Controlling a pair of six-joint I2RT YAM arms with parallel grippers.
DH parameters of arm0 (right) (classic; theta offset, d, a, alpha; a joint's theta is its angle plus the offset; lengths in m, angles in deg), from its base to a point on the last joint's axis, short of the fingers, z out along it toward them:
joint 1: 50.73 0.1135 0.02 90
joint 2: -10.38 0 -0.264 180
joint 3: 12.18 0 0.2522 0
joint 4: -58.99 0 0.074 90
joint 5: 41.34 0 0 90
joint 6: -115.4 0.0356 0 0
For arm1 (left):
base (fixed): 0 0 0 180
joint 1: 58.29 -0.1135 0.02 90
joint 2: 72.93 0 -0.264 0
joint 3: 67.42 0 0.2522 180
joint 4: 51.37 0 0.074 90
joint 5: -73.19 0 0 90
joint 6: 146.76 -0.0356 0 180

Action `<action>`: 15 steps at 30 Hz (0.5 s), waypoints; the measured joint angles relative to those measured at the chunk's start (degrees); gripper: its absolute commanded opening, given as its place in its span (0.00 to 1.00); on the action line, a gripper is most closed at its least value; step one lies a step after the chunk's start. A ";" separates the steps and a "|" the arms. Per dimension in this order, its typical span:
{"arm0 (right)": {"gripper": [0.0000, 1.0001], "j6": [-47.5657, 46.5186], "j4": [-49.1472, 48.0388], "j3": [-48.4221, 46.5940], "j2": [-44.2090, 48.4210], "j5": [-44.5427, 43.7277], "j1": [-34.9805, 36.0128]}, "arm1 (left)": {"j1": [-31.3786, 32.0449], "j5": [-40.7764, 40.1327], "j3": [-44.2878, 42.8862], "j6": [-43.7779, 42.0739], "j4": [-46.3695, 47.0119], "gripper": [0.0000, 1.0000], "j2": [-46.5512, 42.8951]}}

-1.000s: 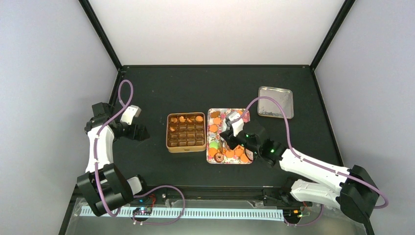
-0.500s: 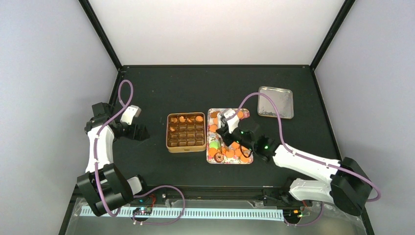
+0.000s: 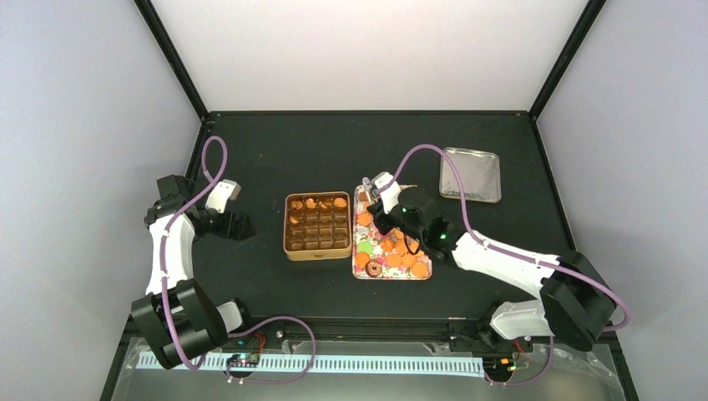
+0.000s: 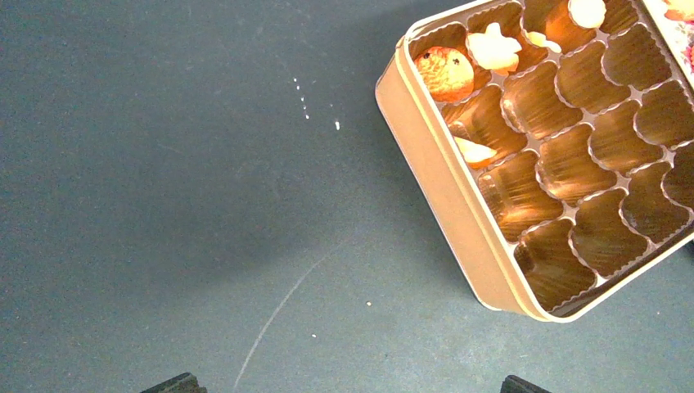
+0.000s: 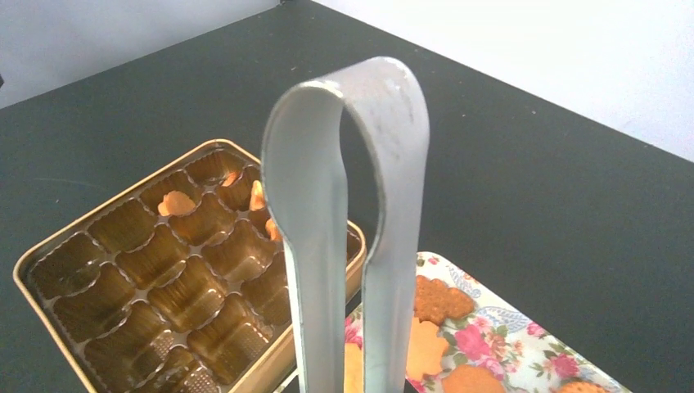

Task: Pack the cookies
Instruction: Position the fake cookies on the plate, then pick up the fake cookies from the plate.

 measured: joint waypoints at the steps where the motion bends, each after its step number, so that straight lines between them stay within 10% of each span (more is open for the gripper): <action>1: 0.22 -0.17 -0.07 0.02 0.09 -0.11 -0.20 | 0.00 0.00 -0.02 0.02 0.00 0.97 0.00; 15: 0.30 4.15 -6.93 9.64 7.56 0.24 -0.55 | 0.00 0.42 -0.24 -0.02 -1.03 0.97 -0.28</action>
